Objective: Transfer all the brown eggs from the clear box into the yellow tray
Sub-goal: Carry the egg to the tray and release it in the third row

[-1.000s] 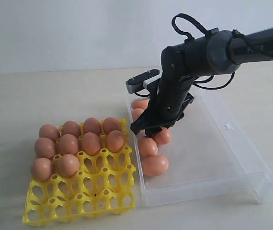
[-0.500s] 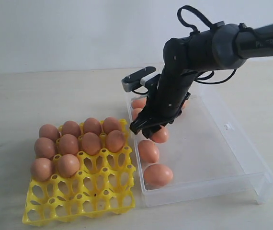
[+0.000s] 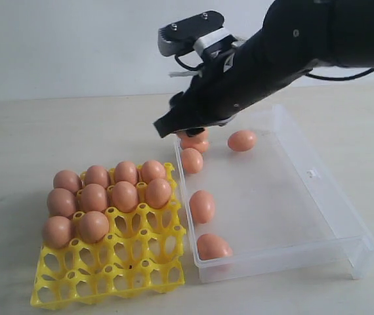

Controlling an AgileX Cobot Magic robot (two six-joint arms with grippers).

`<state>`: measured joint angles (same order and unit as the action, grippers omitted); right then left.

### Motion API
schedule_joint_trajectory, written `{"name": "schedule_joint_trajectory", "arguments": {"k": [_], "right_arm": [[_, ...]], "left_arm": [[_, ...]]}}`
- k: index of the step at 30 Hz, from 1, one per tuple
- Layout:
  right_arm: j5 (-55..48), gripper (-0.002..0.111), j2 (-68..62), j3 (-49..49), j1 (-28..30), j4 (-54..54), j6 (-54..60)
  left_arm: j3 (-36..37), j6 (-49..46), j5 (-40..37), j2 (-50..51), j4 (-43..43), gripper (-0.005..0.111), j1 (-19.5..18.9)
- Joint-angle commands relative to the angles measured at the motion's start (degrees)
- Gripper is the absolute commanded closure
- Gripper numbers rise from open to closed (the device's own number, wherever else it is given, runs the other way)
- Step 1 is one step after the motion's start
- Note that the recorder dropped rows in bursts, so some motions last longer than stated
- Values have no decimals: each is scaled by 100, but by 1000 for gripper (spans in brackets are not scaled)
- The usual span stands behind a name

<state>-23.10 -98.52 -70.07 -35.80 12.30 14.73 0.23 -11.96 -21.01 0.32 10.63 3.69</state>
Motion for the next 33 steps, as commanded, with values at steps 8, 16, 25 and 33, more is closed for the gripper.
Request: {"name": "schedule_joint_trajectory", "arguments": {"k": [8,16,25,33], "right_arm": [[2721,108,-305,967,-1087,807,-247],[3481,108,-1161,967,-1155,807,-1257],[3693,108,-1431,967,-1351,831,-1390],[3460,108,-1431,967,-1559,816,-1473]], "left_arm": [[-23,17,56,-32,6,107,25],[-23,17,56,-32,6,107,25],[-23,17,56,-32,6,107,25],[-23,17,56,-32,6,107,25]]}}
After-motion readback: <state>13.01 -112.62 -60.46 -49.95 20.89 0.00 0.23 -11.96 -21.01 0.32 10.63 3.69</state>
